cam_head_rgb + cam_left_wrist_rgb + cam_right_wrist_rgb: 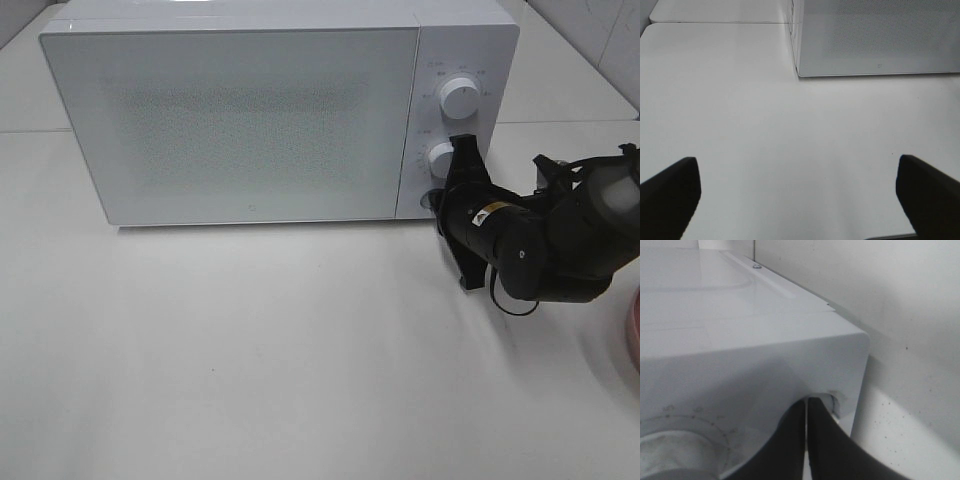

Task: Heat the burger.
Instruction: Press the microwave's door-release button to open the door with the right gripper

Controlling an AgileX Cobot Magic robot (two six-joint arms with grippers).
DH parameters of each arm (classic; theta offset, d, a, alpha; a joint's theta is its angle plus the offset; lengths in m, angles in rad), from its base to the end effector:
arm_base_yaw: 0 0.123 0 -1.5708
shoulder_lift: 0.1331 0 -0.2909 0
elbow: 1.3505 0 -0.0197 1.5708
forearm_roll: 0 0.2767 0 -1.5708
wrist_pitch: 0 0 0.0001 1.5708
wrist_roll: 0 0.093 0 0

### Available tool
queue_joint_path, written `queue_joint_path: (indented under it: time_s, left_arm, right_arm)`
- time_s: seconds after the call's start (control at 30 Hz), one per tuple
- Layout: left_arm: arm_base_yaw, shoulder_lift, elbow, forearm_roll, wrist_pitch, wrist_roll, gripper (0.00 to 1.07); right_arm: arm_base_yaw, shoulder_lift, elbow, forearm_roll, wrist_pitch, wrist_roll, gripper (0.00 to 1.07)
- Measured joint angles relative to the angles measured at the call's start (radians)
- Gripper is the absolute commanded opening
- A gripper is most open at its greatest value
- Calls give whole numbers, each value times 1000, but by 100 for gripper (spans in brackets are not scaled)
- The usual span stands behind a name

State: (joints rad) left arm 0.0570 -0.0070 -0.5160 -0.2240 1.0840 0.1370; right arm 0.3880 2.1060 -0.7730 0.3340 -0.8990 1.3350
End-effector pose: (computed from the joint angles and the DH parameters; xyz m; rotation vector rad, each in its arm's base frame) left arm 0.0094 -0.0178 0.2934 0.0975 2.0251 -0.1455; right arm 0.3523 0.1183 0.0624 1.2872 1.6297 1.0078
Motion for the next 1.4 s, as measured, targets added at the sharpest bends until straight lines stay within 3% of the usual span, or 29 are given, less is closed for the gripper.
queue_joint_path:
  time_s: [0.47, 1.13, 1.4]
  left_arm:
    - [0, 0, 0, 0, 0, 0, 98]
    - [0, 0, 0, 0, 0, 0, 98]
    - [0, 0, 0, 0, 0, 0, 98]
  right_arm:
    - [20, 27, -50, 97, 19, -20, 0]
    - [23, 33, -48, 101, 17, -34, 0]
    - [43, -2, 3, 102, -19, -31, 0]
